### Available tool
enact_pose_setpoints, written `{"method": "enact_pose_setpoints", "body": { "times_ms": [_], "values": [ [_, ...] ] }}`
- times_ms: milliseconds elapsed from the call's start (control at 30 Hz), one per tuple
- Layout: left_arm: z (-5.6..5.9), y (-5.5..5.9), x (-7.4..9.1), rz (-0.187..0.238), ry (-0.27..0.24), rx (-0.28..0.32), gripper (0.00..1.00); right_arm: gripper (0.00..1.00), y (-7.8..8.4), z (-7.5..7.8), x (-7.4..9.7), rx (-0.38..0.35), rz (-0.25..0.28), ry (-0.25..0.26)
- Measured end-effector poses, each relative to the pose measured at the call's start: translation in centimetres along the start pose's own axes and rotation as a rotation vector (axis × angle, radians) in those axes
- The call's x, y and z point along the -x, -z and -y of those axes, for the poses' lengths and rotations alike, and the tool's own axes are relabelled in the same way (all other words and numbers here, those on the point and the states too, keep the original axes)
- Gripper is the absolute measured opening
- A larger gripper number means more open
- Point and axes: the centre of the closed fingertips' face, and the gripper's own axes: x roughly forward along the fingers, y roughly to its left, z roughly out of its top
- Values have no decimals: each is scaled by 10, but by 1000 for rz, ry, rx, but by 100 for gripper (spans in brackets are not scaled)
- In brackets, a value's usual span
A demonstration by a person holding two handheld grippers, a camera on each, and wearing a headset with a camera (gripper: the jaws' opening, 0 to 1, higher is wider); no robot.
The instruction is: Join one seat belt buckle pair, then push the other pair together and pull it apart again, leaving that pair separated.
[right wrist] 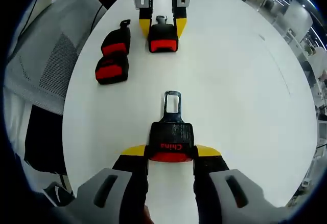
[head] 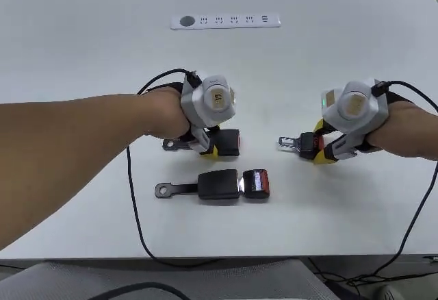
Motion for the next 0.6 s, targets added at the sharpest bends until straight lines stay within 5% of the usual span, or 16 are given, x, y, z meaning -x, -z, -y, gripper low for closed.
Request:
{"method": "enact_pose_setpoints", "body": {
  "times_ms": [200,300,400,500,600],
  "values": [
    [1,-1,1,11,-11,54,35,42,1,7,1,-23,-7,62],
    [0,3,7,6,-46,77,45,49,-6,10,9,-56,26,126],
    [-1,-7,26,96,-85,131,45,50,-15,5,21,-118,89,139],
    [0,-3,39,128,-112,177,48,52,-24,0,30,-165,153,170],
    [21,-6,54,202,-128,251,51,55,-25,-12,32,-207,199,188]
  ]
}}
